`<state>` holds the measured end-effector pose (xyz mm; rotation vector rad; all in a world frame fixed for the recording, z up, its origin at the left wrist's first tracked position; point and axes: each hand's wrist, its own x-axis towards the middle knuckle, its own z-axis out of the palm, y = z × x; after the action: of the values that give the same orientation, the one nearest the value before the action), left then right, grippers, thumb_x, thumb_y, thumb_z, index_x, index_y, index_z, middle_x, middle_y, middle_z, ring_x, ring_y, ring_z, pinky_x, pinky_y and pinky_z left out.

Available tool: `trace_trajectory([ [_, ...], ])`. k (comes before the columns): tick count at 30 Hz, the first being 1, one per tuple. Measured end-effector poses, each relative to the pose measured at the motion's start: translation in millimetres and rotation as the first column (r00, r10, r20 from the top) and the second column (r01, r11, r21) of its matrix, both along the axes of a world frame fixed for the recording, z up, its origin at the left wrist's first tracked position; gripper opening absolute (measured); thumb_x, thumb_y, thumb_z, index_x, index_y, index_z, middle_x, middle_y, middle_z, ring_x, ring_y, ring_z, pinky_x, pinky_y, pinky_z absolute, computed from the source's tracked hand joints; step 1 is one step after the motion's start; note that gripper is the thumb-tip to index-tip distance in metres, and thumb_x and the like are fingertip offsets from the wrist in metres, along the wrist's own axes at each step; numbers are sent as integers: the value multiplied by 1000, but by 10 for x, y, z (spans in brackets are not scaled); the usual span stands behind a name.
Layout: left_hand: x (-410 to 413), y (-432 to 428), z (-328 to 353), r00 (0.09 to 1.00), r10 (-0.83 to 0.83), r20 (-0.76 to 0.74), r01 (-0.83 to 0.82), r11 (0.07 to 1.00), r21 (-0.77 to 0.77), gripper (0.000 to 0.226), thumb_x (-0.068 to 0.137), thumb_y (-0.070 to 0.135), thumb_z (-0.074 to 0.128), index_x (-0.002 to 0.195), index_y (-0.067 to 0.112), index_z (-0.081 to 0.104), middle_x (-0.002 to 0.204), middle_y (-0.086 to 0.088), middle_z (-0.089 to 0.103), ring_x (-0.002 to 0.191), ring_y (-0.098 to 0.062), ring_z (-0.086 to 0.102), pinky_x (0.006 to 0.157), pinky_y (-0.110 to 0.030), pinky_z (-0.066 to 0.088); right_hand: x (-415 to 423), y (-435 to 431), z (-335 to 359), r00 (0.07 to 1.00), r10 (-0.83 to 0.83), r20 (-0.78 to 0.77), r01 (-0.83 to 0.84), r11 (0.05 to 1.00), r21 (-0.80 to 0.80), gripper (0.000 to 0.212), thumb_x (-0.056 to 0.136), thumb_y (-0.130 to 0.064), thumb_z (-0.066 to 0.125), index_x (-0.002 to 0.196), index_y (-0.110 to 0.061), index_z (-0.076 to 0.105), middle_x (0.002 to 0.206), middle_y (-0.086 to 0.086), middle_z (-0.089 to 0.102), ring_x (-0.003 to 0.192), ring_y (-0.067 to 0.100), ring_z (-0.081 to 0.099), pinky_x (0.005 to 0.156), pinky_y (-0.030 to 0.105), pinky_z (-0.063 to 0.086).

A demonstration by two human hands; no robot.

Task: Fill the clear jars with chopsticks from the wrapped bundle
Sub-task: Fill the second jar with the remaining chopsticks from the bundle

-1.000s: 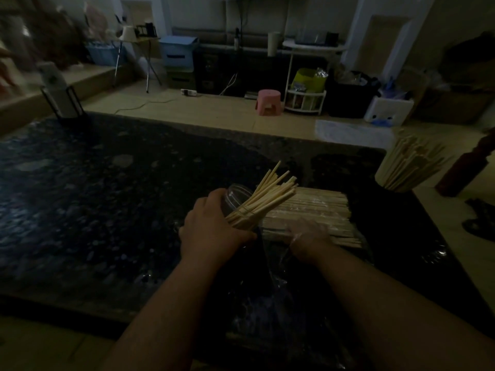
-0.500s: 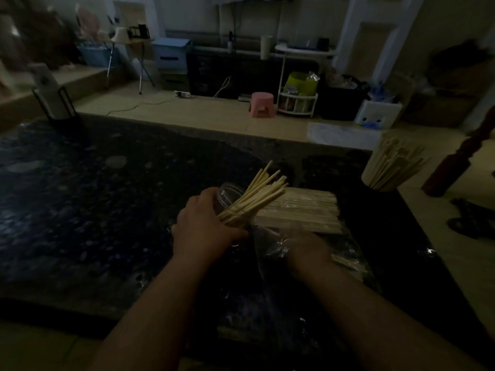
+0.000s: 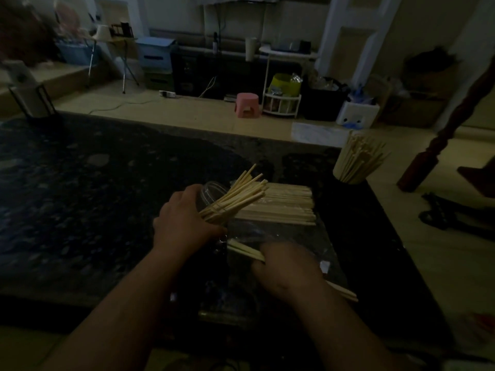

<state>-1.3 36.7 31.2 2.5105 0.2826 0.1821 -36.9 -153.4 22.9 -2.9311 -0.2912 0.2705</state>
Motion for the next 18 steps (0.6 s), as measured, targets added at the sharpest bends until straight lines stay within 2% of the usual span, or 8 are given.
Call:
trace_trajectory([
  [3,-13,18,-8,1000,1,15,-1,1000,10,103,51,53,86,139,36,36,133,-2,47,120,-26,48,98,-54,44,-49,-17,204,997,33,68,-32,999,-17,30,91,-43,43,104,-22,60,108,6,63,98,28,59,71,32,37],
  [8,-25,21,-25,1000,14,9,-14,1000,16,99,52,56,83,138,37,37,132,-2,47,119,-26,48,97,-53,44,-24,-79,425,946,71,317,-84,996,29,21,91,-45,44,82,-26,48,92,1,63,86,25,60,64,31,35],
  [10,-28,26,-48,1000,3,13,-3,1000,27,98,52,55,83,137,37,37,131,-2,48,118,-26,49,96,-53,44,55,-150,407,847,81,525,-132,989,62,22,89,-42,51,74,-26,47,78,0,62,73,24,59,57,29,31],
  [12,-20,31,-56,1000,-4,7,4,999,34,98,52,53,85,136,36,37,130,-2,48,118,-26,48,97,-52,44,116,-232,432,643,56,764,-265,952,153,29,93,-42,47,70,-24,46,64,-2,50,61,23,50,57,28,24],
  [13,-13,30,-53,1000,-8,7,7,999,38,99,51,52,85,136,37,37,130,-1,47,118,-26,48,97,-52,44,147,-281,446,566,56,823,-349,920,178,35,97,-43,39,70,-22,45,65,-1,44,61,22,44,59,29,22],
  [15,-7,26,-50,1000,-21,12,20,999,46,98,50,54,84,135,38,37,130,0,47,118,-25,48,97,-52,44,165,-347,467,522,10,853,-399,887,233,46,100,-44,30,68,-16,47,71,4,45,62,24,42,57,31,26],
  [18,1,10,-50,999,-47,-9,47,997,64,94,52,54,82,134,40,37,131,2,45,120,-25,47,97,-52,43,123,-335,459,560,-134,818,-329,870,368,50,101,-44,31,74,-11,57,82,4,49,63,21,49,51,35,41],
])
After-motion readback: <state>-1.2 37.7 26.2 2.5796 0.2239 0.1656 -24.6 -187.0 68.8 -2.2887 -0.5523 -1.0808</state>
